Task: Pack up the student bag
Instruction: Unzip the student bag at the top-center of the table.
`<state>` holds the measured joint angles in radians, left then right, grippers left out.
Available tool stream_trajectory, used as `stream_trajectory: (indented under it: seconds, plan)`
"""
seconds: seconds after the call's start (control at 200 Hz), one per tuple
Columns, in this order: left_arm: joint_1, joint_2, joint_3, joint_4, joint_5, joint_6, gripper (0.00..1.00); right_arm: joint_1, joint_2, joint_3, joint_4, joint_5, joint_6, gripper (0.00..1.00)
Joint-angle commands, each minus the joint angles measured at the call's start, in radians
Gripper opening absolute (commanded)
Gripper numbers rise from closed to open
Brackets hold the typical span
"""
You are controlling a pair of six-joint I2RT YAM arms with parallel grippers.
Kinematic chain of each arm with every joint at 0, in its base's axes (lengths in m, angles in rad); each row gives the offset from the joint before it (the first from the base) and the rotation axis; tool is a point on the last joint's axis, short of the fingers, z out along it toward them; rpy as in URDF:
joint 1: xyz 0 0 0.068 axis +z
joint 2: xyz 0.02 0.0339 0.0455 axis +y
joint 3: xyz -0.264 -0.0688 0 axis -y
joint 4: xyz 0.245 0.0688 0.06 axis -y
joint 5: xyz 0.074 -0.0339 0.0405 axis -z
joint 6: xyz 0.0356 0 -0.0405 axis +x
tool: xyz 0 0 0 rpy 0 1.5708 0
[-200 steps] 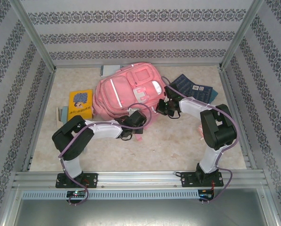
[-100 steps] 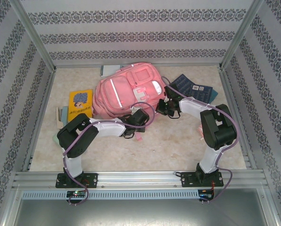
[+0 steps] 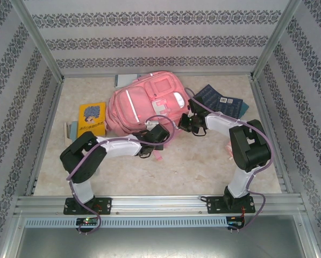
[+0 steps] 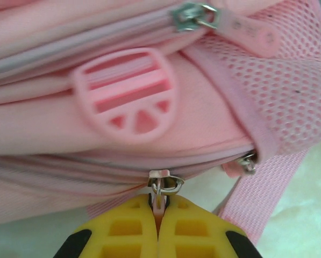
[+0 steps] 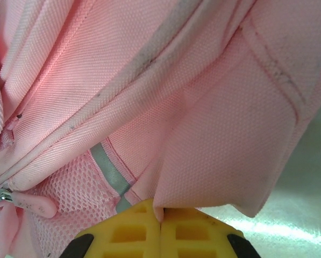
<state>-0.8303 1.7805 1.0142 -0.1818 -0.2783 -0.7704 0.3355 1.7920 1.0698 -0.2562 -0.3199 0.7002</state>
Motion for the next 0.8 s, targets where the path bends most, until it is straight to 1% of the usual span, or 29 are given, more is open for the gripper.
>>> stream_trajectory:
  seconds: [0.0,0.205,0.395,0.45,0.495,0.639,0.744,0.794]
  plan:
    - [0.009,-0.075,-0.045,-0.135,-0.097,-0.058,0.0,-0.031,-0.024,-0.033,-0.014,0.006,-0.009,0.0]
    - [0.067,-0.176,-0.128,-0.243,-0.139,-0.096,0.0,-0.053,-0.029,-0.044,-0.009,-0.004,-0.022,0.0]
    - [0.193,-0.242,-0.161,-0.359,-0.15,-0.096,0.0,-0.07,-0.028,-0.038,-0.007,-0.01,-0.026,0.0]
    - [0.218,-0.263,-0.167,-0.354,-0.128,-0.062,0.0,-0.071,-0.026,-0.03,-0.007,-0.01,-0.028,0.0]
    - [0.22,-0.283,-0.169,-0.336,-0.113,-0.022,0.0,-0.073,-0.022,-0.022,-0.007,-0.01,-0.03,0.0]
    - [0.218,-0.322,-0.176,-0.242,0.043,0.102,0.0,-0.082,-0.002,0.02,-0.018,0.002,-0.037,0.0]
    - [0.187,-0.313,-0.165,-0.223,0.137,0.152,0.0,-0.101,0.011,0.059,-0.024,0.025,-0.042,0.0]
    - [0.16,-0.302,-0.159,-0.211,0.176,0.165,0.0,-0.112,0.02,0.081,-0.03,0.035,-0.044,0.05]
